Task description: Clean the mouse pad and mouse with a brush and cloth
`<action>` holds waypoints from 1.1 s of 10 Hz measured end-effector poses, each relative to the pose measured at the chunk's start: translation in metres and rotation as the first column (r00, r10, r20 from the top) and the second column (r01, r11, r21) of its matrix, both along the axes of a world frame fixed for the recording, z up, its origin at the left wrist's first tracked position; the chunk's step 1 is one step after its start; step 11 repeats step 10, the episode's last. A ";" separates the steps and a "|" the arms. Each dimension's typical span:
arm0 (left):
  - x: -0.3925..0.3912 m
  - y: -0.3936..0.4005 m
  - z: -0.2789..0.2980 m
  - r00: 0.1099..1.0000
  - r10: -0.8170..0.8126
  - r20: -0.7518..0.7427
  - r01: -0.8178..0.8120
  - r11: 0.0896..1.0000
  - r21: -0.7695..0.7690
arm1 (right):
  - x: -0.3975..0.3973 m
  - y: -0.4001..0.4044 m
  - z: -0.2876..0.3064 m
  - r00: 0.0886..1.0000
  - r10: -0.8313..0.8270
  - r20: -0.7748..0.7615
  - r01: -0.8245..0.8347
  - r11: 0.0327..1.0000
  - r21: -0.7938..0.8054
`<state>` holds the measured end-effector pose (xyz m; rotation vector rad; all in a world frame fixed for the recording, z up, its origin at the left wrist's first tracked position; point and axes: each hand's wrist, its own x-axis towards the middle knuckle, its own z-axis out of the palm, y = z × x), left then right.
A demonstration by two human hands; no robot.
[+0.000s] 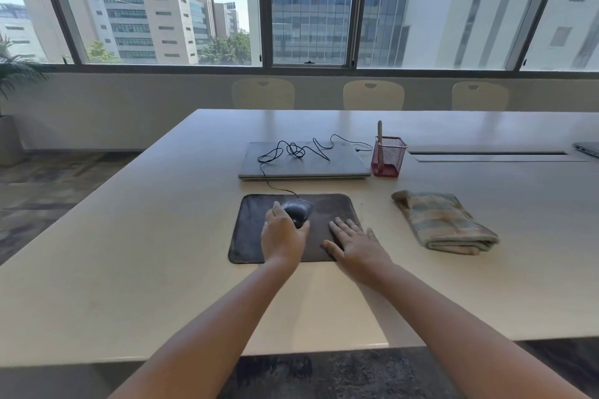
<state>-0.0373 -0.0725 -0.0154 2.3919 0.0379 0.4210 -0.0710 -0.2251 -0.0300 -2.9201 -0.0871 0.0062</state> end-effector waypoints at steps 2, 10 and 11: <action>-0.006 -0.003 -0.008 0.999 0.015 -0.041 -0.014 0.999 0.036 | -0.007 -0.010 -0.003 0.998 -0.056 0.008 0.055 0.998 0.023; -0.009 0.003 -0.017 0.987 -0.149 -0.054 0.156 0.969 0.192 | -0.010 -0.011 -0.001 0.999 -0.043 0.020 0.042 0.999 0.026; -0.009 0.003 -0.017 0.987 -0.149 -0.054 0.156 0.969 0.192 | -0.010 -0.011 -0.001 0.999 -0.043 0.020 0.042 0.999 0.026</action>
